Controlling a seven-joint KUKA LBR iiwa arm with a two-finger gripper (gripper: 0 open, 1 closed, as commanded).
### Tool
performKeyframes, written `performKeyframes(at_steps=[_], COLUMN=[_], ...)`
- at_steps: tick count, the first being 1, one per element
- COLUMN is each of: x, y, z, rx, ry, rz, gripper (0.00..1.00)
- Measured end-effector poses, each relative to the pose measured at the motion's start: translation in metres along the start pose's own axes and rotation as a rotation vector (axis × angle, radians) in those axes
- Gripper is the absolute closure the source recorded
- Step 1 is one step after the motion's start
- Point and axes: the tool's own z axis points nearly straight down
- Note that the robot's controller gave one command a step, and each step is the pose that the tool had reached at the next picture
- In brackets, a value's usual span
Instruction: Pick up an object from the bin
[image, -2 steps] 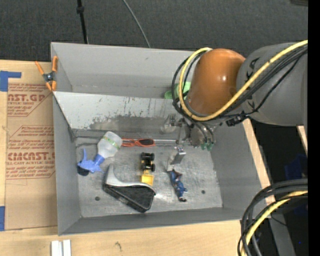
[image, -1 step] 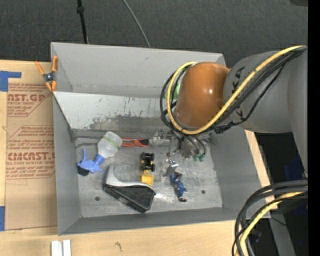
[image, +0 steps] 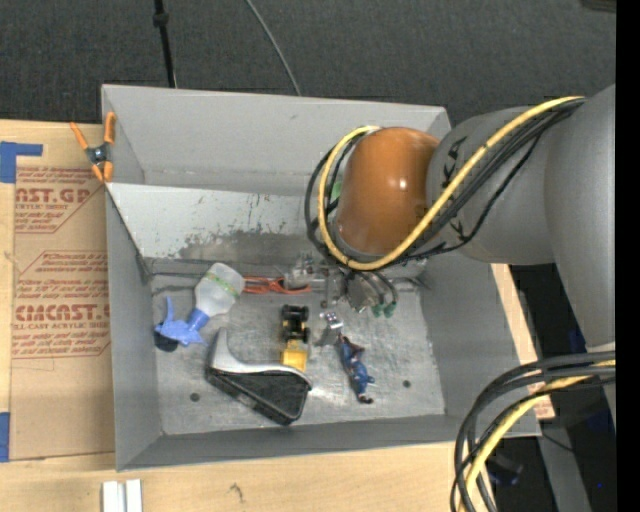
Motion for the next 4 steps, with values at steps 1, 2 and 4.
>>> performKeyframes(at_steps=[1, 2, 4], x=[0.001, 0.007, -0.007], y=[0.004, 0.023, 0.025], z=[0.044, 0.055, -0.063], rx=[-0.001, 0.002, -0.001], ry=[0.016, -0.001, 0.011], rz=[0.188, 0.216, 0.228], gripper=[0.00, 1.00, 1.00])
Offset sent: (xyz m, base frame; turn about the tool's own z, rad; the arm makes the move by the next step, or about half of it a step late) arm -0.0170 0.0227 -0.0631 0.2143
